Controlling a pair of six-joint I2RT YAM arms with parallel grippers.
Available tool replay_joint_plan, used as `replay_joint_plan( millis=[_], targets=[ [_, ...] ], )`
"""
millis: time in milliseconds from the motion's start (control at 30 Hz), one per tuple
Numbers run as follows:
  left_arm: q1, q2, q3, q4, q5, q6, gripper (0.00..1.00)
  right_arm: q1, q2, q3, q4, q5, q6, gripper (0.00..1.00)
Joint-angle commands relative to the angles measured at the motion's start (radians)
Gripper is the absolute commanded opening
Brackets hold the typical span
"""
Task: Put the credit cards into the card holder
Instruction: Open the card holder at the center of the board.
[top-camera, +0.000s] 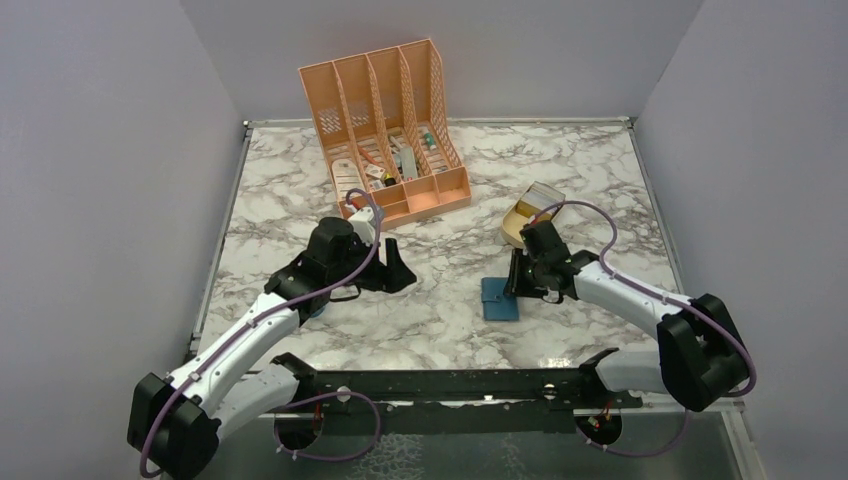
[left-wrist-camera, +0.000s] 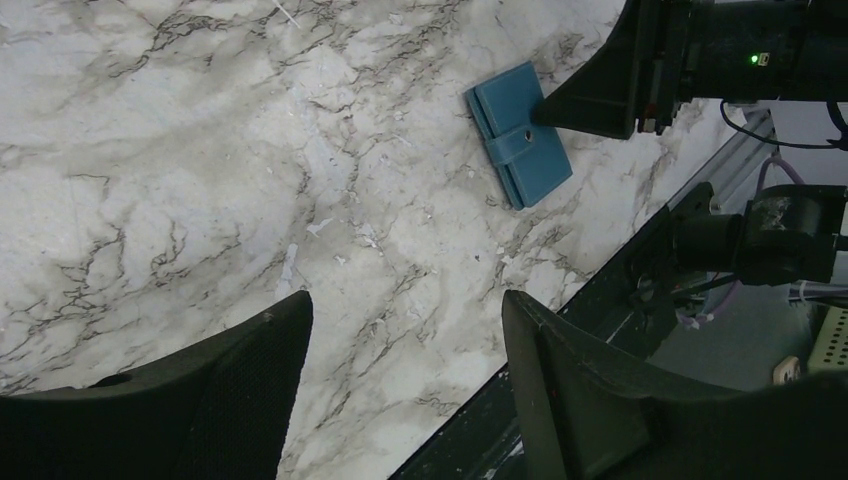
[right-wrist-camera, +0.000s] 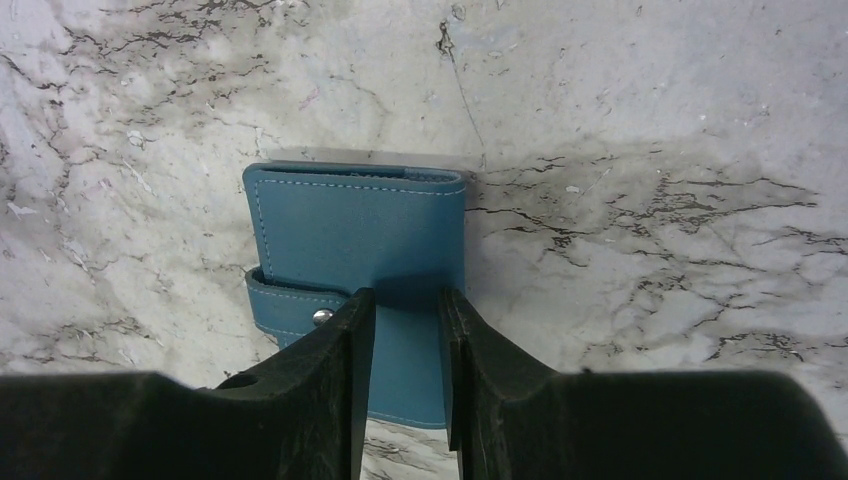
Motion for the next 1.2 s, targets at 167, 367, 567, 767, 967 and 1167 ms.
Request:
replay_joint_plan(
  millis=[167,367,567,767,967,1167],
  targets=[
    [-0.048,0.017,-0.013,0.053,0.026,-0.041,0.69,0.0,0.033,-0.023,0.023,-0.006,0.04,0.4],
    [-0.077,0.022,-0.025,0.093,0.018,-0.077,0.68,0.001,-0.053,0.016,-0.04,0.041,0.058,0.41],
    [-0.123,0.059,-0.029,0.136,0.01,-0.106,0.68,0.001,-0.025,0.014,-0.069,0.11,0.084,0.41],
    [-0.171,0.091,-0.021,0.144,-0.023,-0.125,0.68,0.001,-0.002,-0.035,0.013,0.02,0.086,0.41],
    [-0.214,0.123,-0.017,0.163,-0.051,-0.148,0.64,0.001,-0.013,-0.061,0.064,-0.039,0.093,0.26],
    [-0.27,0.176,0.0,0.225,-0.06,-0.194,0.57,0.002,-0.086,-0.062,0.087,-0.131,0.106,0.02]
  ],
)
